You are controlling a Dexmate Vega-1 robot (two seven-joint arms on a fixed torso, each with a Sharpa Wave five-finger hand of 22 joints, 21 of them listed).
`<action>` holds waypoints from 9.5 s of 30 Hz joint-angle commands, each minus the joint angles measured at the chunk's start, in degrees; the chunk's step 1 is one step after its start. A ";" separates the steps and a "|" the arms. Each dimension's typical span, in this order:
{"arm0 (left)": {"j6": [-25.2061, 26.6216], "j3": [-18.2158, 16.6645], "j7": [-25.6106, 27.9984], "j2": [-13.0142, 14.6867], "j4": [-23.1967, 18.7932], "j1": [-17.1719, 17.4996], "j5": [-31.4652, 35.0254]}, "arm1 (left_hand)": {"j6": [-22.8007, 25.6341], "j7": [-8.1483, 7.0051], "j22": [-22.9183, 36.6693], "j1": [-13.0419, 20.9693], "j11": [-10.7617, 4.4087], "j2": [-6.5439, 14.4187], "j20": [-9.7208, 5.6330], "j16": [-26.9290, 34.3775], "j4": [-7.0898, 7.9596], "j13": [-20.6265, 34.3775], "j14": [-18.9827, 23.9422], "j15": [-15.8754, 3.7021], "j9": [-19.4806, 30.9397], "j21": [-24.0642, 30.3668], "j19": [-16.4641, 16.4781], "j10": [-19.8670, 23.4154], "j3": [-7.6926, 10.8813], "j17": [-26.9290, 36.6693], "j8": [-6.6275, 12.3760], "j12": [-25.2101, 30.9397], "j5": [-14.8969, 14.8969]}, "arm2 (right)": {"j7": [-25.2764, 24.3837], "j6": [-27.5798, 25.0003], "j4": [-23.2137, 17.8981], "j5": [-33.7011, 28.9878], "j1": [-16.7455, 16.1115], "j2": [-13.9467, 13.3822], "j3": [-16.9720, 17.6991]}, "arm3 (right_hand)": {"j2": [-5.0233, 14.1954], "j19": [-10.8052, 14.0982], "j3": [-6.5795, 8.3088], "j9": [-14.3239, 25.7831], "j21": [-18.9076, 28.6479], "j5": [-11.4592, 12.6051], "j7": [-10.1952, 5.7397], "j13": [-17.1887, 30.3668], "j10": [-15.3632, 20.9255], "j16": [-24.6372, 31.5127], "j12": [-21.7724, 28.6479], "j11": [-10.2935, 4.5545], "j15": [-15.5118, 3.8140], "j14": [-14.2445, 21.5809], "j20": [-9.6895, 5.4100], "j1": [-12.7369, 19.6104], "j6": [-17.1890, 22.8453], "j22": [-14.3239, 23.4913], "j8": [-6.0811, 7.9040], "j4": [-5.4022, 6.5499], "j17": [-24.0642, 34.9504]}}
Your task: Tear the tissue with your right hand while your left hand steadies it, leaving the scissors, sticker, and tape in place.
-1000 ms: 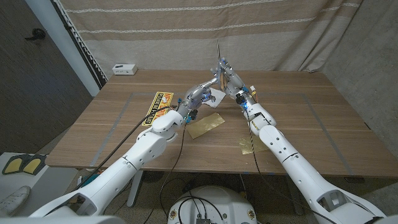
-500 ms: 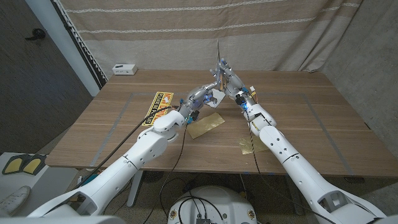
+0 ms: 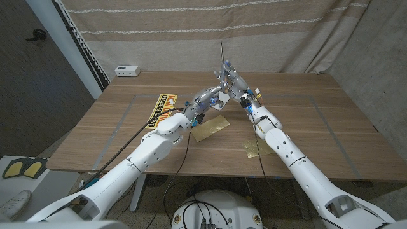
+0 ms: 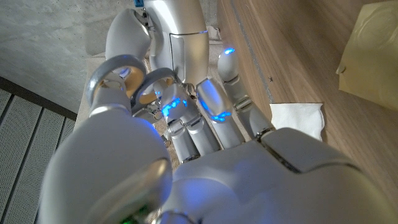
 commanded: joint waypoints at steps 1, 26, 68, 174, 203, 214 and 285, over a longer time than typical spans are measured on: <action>0.00 0.45 -1.11 -0.05 0.11 -0.38 -0.30 | -0.01 -0.49 0.27 0.52 -0.07 -0.28 -6.83 0.86 0.19 0.27 0.56 0.02 0.12 0.68 0.19 0.35 0.41 0.23 -0.05 0.40 0.09 | 0.06 -0.01 -0.08 -0.27 -0.15 -0.10 -0.21 | 4.17 -0.30 0.83 0.29 0.24 0.33 0.01 0.17 0.83 0.19 0.11 -0.46 -4.48 1.12 -9.16 4.08 0.46 -0.08 -0.42 0.49 0.20; -1.94 0.58 -1.83 -0.45 0.40 -0.03 0.05 | -0.35 0.47 1.66 -3.16 -0.08 -2.86 -6.70 2.59 0.98 1.23 0.31 0.08 0.09 1.88 0.07 0.38 -2.48 0.27 -0.05 1.53 0.14 | -1.05 0.80 -0.27 -1.48 -0.47 -0.37 -0.45 | 4.13 -0.99 0.87 0.32 0.43 0.31 -0.18 0.16 1.02 0.08 -0.05 -0.60 -4.49 1.18 -9.14 4.02 0.84 -0.16 -0.87 0.45 -0.10; -1.90 0.97 0.50 -1.76 -0.19 0.55 0.56 | 6.02 1.29 1.71 6.59 -0.09 4.63 -6.93 3.19 -0.99 0.04 0.81 -0.01 0.23 2.09 0.65 0.93 0.44 0.17 1.20 1.99 -0.37 | -0.95 0.57 0.04 -1.50 -0.59 -0.51 -0.50 | 4.07 -1.46 0.93 0.36 1.04 0.32 -0.28 0.14 1.31 0.17 -0.37 -0.68 -4.49 1.55 -9.11 3.94 1.40 -0.25 -1.66 0.38 -0.30; -10.59 -0.06 0.85 -5.11 2.23 4.42 -0.07 | 8.03 3.53 0.05 9.28 -0.14 3.82 -6.76 2.11 -0.44 3.76 3.48 0.02 28.43 10.66 -0.64 1.71 23.99 0.08 12.41 5.77 4.34 | 4.76 3.42 6.90 -0.46 0.46 2.82 1.03 | -2.19 -7.64 -10.78 1.25 -3.56 7.85 3.07 -1.66 -17.51 -10.20 -12.74 2.48 -2.47 -24.57 -3.30 -24.23 -21.45 -1.57 -12.62 8.46 -12.22; -11.27 -1.00 0.49 -0.84 -2.67 6.90 1.71 | 1.22 0.20 -19.15 -1.68 0.01 7.36 -3.01 -18.73 2.26 -0.70 -30.53 -0.75 32.90 0.25 -31.81 -21.88 28.52 -8.24 6.63 -6.39 -0.43 | 1.88 4.24 6.43 -2.73 0.45 2.06 0.90 | -1.35 -9.79 -11.11 1.20 -5.22 9.88 2.37 -1.84 -20.76 -9.78 -13.56 2.05 -2.57 -25.89 -1.51 -25.66 -22.77 -1.47 -12.32 8.42 -13.53; -9.61 -0.90 1.75 0.67 -4.27 6.61 3.85 | 4.85 0.29 -23.28 0.38 0.27 8.24 -0.65 -19.58 0.00 2.69 -39.75 -0.53 29.46 -4.34 -38.90 -30.75 26.32 -7.85 4.64 -6.50 -0.03 | 1.53 4.59 6.91 -3.41 1.10 2.10 0.77 | -1.19 -10.43 -11.33 1.17 -5.95 10.82 0.13 -2.01 -22.43 -9.72 -13.63 -0.45 -2.41 -26.59 -1.54 -26.03 -23.74 -1.40 -12.25 8.07 -14.35; -7.80 -0.68 8.94 2.75 -8.93 8.13 14.81 | 9.56 2.16 -36.10 -0.84 0.53 9.40 1.11 -20.69 -0.70 10.79 -72.98 2.67 19.20 -10.76 -53.82 -66.69 26.89 -0.80 5.75 12.72 -0.49 | 0.90 6.30 3.43 -4.70 -0.40 -0.23 1.18 | -0.45 -11.14 -11.81 0.60 -7.28 12.34 -2.92 -2.61 -22.80 -10.09 -13.06 -2.37 -1.32 -28.89 -0.72 -26.93 -21.79 -1.28 -11.55 7.51 -16.64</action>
